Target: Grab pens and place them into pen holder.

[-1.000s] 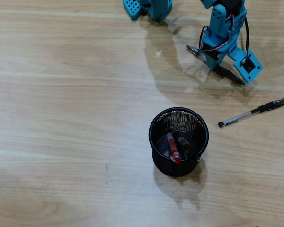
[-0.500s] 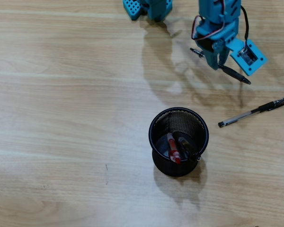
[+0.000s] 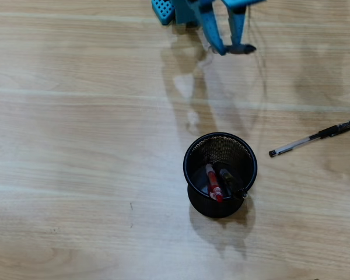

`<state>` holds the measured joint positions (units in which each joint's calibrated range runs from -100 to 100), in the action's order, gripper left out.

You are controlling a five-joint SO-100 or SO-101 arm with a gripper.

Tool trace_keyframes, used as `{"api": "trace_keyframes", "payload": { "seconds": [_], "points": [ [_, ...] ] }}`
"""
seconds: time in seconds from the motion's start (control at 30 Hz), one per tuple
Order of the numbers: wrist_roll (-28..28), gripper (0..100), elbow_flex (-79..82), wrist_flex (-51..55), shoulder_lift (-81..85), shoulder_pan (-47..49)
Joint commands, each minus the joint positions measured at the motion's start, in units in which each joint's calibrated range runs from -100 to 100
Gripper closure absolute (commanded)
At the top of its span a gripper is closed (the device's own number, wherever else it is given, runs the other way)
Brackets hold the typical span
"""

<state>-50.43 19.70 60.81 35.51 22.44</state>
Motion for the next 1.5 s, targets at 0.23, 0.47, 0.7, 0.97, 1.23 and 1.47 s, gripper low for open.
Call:
{"api": "trace_keyframes", "payload": {
  "seconds": [0.23,0.47,0.7,0.97,1.23,1.47],
  "points": [
    [-4.7,98,1.3,-19.1,5.3,-5.5],
    [-7.0,98,1.2,-27.6,-2.0,-5.1],
    [-7.0,98,0.9,-52.1,-15.8,-6.8],
    [-6.7,98,1.4,-71.9,-27.7,-9.2],
    [-6.6,98,1.9,-72.6,-33.3,-9.9],
    [-6.7,98,5.4,-72.6,-34.2,-9.3]
  ]
}}
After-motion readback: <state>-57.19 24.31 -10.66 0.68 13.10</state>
